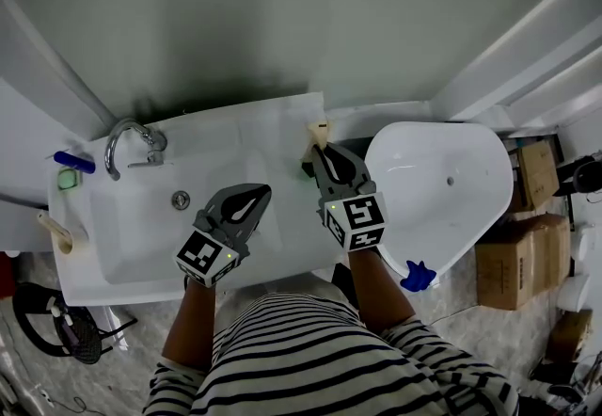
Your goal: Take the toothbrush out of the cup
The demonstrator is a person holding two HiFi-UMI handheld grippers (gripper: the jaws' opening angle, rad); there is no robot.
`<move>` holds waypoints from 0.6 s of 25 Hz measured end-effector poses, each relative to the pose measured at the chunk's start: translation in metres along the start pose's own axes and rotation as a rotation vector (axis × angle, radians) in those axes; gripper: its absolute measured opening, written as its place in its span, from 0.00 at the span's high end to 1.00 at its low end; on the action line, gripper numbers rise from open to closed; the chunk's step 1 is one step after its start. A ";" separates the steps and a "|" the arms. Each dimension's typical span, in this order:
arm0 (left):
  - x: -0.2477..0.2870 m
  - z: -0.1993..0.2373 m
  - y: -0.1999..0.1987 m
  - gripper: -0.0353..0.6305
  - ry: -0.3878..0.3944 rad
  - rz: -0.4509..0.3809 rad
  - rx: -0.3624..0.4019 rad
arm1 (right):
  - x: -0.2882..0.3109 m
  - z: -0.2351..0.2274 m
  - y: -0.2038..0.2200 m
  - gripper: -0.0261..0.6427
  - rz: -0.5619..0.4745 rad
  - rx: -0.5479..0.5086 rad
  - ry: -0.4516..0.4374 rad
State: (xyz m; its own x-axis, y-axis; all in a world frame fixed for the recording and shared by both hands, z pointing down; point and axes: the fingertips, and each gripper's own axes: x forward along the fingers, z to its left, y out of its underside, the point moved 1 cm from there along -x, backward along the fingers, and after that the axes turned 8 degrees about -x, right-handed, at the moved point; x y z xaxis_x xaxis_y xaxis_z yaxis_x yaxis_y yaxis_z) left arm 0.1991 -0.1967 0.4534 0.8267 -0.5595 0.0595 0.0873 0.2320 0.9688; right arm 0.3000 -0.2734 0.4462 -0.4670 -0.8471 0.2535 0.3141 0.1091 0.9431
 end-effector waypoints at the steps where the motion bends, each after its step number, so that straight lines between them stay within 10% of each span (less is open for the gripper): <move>1: -0.004 0.000 -0.002 0.94 0.001 -0.004 0.003 | -0.003 0.003 -0.008 0.91 -0.013 -0.005 0.001; 15: -0.076 0.021 -0.037 0.94 -0.016 -0.060 0.039 | -0.014 0.076 -0.078 0.91 -0.106 -0.050 -0.045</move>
State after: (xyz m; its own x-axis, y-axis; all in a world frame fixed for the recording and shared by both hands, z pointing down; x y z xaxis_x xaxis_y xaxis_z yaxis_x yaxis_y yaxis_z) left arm 0.1208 -0.1793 0.4186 0.8113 -0.5846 0.0047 0.1143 0.1666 0.9794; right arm 0.2187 -0.2306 0.3853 -0.5362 -0.8281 0.1632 0.3014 -0.0072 0.9535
